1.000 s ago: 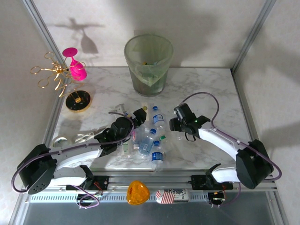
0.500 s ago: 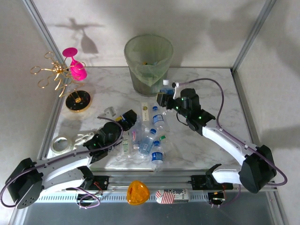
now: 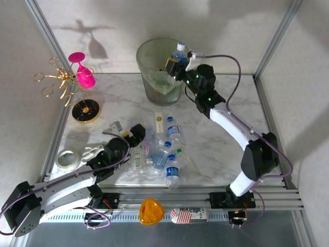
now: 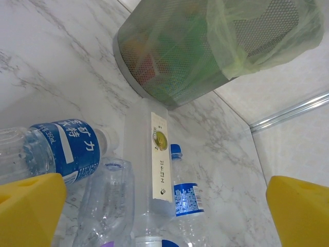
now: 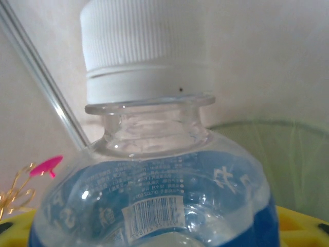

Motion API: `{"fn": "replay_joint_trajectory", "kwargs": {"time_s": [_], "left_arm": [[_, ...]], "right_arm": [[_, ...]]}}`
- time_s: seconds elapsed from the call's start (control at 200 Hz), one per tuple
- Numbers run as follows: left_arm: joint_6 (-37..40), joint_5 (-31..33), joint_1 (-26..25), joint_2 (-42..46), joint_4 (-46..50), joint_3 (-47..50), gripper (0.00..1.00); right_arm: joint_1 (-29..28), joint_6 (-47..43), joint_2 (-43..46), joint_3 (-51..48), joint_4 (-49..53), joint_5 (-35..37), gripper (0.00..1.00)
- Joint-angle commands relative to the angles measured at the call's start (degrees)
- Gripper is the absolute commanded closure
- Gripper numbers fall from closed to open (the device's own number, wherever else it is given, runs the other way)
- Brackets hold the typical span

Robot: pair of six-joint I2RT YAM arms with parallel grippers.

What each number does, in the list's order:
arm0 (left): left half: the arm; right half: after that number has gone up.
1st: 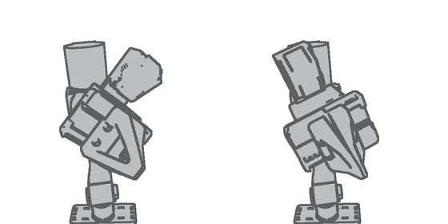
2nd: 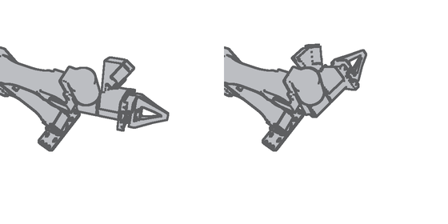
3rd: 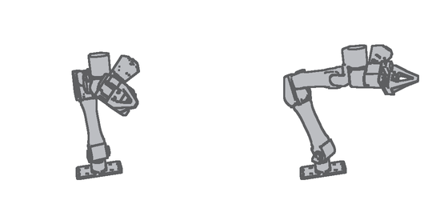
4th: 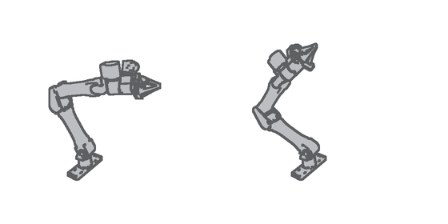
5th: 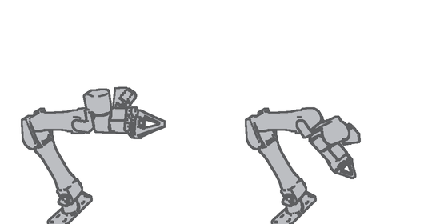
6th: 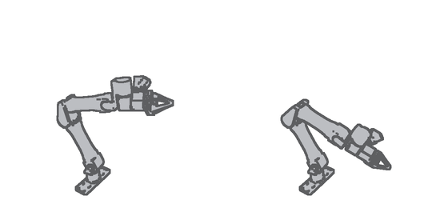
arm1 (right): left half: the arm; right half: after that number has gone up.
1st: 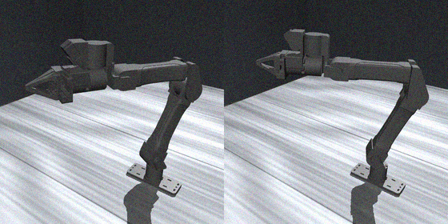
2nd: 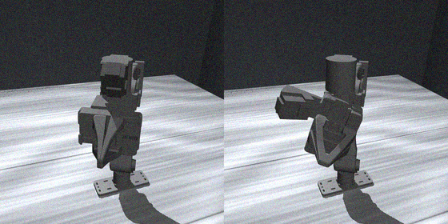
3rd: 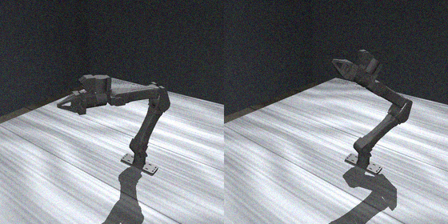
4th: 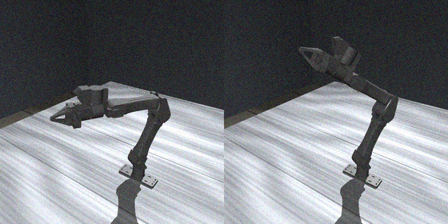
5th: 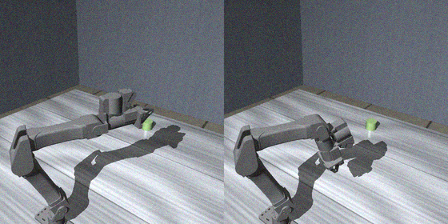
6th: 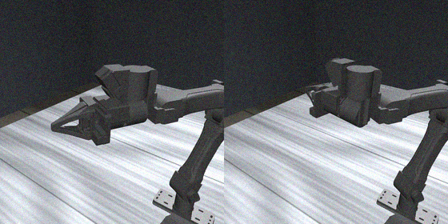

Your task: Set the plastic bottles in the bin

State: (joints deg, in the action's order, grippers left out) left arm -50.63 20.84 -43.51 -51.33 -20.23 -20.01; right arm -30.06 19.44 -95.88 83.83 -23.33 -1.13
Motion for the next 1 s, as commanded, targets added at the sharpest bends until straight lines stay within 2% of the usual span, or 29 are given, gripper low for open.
{"fn": "replay_joint_trajectory", "kwargs": {"time_s": [0.0, 0.346, 0.561, 0.721, 0.781, 0.851, 0.941, 0.991], "left_arm": [[-0.1, -0.4, 0.7, 1.4, 1.1, 0.8, 0.00], [-0.6, 1.2, 0.9, 7.4, 6.9, 1.7, 0.00], [-0.4, 2.4, 1.1, 10.6, 9.4, 2.1, 0.00], [-0.2, 2.8, 1.2, 11.5, 10.6, 2.0, 0.00], [-0.2, 2.8, 1.2, 11.6, 10.9, 2.1, 0.01], [-0.1, 2.9, 1.3, 11.5, 11.1, 2.1, 0.00], [-0.1, 2.9, 1.3, 11.6, 11.3, 2.1, 0.00], [-0.2, 3.0, 1.4, 11.6, 11.4, 2.1, 0.00]], "right_arm": [[1.5, -0.5, -5.9, 8.5, -3.1, 1.0, 0.55], [3.2, -2.5, -28.0, 38.7, 12.2, -1.5, 0.54], [3.2, -3.1, -36.1, 46.3, 15.8, -3.7, 0.53], [3.0, -3.2, -37.9, 46.7, 16.0, -4.7, 0.52], [3.1, -3.3, -38.0, 46.8, 16.0, -4.8, 0.45], [3.1, -3.4, -38.0, 47.1, 16.0, -4.8, 0.32], [3.1, -3.7, -37.8, 48.1, 16.3, -4.7, 0.03], [3.1, -4.1, -37.7, 49.0, 17.0, -4.6, 0.01]]}}
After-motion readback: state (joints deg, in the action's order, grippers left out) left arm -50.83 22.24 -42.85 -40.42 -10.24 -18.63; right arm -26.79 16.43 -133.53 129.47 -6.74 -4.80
